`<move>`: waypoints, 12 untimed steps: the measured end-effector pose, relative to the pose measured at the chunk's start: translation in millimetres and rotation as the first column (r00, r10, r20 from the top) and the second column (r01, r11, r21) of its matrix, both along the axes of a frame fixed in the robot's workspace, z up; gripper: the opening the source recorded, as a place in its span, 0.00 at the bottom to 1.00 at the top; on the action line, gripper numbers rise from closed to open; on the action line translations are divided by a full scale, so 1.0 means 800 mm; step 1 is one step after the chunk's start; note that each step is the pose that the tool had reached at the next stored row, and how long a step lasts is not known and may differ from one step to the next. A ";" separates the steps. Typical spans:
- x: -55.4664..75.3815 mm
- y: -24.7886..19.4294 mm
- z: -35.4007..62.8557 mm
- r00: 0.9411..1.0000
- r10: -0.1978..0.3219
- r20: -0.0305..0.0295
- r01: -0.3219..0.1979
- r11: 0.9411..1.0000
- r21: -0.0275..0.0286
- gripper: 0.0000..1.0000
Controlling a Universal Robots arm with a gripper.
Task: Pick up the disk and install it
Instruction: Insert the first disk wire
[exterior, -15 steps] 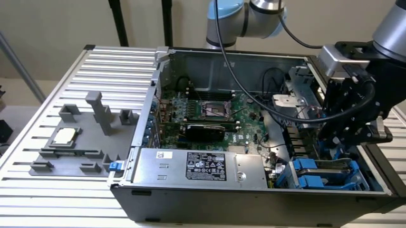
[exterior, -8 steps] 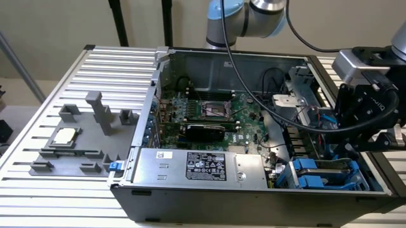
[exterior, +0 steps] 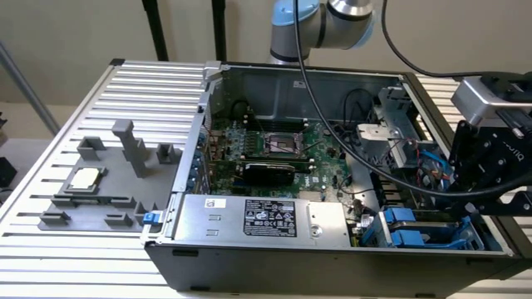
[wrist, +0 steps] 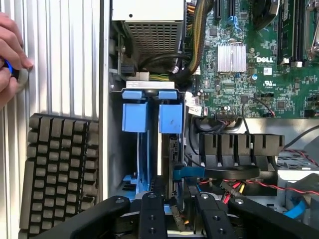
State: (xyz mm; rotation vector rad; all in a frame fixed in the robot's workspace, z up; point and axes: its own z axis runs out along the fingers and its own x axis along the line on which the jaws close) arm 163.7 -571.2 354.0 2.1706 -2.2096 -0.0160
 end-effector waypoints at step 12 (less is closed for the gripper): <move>0.005 -0.0018 0.003 1.000 0.004 -0.012 -0.004 1.000 0.009 0.30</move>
